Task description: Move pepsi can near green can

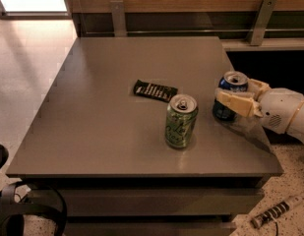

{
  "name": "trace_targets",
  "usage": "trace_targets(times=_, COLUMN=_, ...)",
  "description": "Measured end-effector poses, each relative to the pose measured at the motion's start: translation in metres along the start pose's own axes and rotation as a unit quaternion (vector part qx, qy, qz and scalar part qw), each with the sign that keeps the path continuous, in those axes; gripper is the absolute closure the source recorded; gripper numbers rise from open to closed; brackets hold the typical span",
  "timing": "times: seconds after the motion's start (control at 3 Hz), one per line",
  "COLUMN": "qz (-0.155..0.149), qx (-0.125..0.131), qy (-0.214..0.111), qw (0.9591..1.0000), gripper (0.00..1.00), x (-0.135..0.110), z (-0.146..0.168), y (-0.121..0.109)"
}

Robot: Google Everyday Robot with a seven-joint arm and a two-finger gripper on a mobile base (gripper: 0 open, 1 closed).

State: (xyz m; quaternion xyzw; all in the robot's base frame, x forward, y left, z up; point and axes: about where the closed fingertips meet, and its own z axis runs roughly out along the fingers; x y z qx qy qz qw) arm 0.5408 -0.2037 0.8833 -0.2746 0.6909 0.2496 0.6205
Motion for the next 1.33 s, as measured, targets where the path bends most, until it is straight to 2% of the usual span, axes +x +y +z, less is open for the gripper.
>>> trace_targets(times=0.33, qz=0.0, qx=0.0, qy=0.0, qw=1.0, gripper=0.46, x=-0.0007, z=0.0001, y=0.0001)
trace_targets(times=1.0, qz=0.0, qx=-0.002, qy=0.0, qw=1.0, gripper=0.01, x=-0.0014, z=0.0016, y=0.0014)
trace_targets(times=1.33, qz=-0.001, qx=-0.002, qy=0.0, qw=1.0, gripper=0.0, x=-0.0016, z=0.0021, y=0.0019)
